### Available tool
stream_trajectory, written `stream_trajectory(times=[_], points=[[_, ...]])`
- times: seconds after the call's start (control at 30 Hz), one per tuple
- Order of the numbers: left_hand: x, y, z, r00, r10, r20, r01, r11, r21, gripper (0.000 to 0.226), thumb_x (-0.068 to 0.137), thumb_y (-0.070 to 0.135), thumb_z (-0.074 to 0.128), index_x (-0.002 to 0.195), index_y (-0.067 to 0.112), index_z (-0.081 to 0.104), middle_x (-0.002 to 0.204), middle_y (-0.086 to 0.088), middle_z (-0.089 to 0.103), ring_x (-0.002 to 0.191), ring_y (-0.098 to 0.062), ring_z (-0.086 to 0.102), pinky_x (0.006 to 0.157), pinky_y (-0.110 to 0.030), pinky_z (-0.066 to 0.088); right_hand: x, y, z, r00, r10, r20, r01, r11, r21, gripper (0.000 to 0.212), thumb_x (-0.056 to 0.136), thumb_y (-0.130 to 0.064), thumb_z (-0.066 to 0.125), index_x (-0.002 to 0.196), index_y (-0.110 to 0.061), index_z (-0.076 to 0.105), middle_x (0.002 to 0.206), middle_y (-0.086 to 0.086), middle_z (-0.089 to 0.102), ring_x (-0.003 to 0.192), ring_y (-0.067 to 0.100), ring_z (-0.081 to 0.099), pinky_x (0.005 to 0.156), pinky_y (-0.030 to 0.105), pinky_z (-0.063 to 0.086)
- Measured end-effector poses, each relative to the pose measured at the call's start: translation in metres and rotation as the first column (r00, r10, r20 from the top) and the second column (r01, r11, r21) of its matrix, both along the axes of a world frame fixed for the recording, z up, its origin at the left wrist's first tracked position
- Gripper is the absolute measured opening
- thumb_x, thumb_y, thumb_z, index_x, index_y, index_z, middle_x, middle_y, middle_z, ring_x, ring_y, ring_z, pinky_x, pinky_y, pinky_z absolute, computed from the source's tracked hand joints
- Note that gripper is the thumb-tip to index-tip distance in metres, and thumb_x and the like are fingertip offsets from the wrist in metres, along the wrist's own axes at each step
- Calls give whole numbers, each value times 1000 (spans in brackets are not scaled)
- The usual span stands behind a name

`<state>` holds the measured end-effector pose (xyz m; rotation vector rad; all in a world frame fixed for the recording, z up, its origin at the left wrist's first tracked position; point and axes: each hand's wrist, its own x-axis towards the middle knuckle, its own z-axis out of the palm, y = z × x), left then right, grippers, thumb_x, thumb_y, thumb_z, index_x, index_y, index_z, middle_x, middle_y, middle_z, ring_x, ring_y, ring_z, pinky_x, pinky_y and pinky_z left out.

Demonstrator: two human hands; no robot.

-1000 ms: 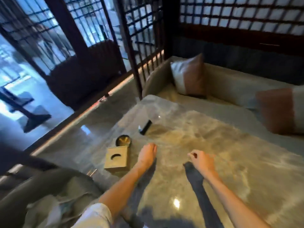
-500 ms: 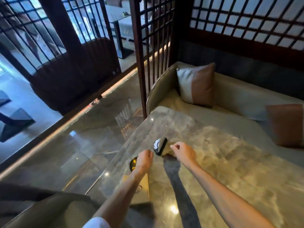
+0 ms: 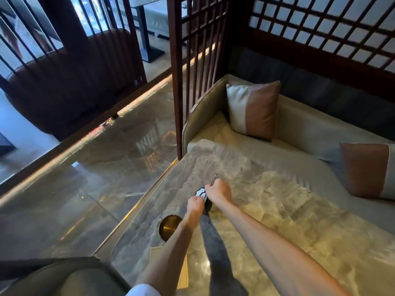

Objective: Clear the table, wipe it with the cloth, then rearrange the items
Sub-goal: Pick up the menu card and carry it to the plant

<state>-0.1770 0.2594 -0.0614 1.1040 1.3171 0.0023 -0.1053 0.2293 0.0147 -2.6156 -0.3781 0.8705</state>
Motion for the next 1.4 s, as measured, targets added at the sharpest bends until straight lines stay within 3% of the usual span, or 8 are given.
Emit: stream_trajectory(times=[0.13,0.3,0.5,0.67,0.77,0.97,1.17,1.4], points=[[0,-6,-4,999,0,37,2,999,-39,15,91,10,45,90,9,59,74,-1,55,78,-20,55,74,-33,49,9,-10,3,999,31,-33,-30,1000,6,28,88,-20,55,105,-2,67,115,20,68,109,36,64,82,33,50],[-3,-12,-59,1000,0,-23,2,994,111,45,76,14,50,120,11,52,116,-15,62,98,-29,62,84,-41,57,37,-75,18,990,95,-99,-76,980,182,19,79,-21,54,65,-10,61,83,13,73,83,33,70,64,35,51],[-3,-99,21,984,-47,174,25,991,128,13,75,8,49,73,19,57,77,-10,59,81,-24,58,70,-39,50,57,-223,44,967,41,-252,64,916,396,21,90,-17,60,72,-23,69,86,12,77,79,24,75,77,46,61],[2,-204,34,939,-267,216,248,962,111,25,92,-3,50,115,-6,58,85,-17,65,65,-11,66,50,-16,54,52,-381,49,947,-138,-291,261,859,441,19,96,-8,56,89,-16,72,94,14,75,78,16,67,76,37,54],[3,-283,40,907,-375,193,349,924,156,25,92,-6,48,116,-9,56,76,-7,62,47,4,61,45,-11,47,46,-472,39,921,-227,-318,355,825,440,19,96,-8,54,100,-10,73,97,11,76,82,18,68,84,42,54],[-1,-426,43,894,-430,124,401,892,208,19,89,-5,55,106,-4,61,68,-3,61,51,-3,60,58,-23,54,31,-622,32,849,-326,-417,507,726,465,22,98,-8,52,104,-19,69,93,-4,75,76,2,72,65,16,55],[3,-528,44,866,-489,101,466,864,188,11,87,-3,58,95,5,60,81,-12,62,79,-23,60,80,-44,54,18,-730,34,772,-455,-443,631,634,448,21,97,-8,53,107,-16,70,95,0,76,80,7,71,65,17,53],[8,-566,40,787,-609,102,589,789,175,16,89,6,61,103,1,59,89,-18,68,80,-20,64,78,-39,56,8,-772,37,708,-569,-418,706,542,456,23,97,-3,50,95,-9,72,84,3,73,73,6,65,62,18,46]])
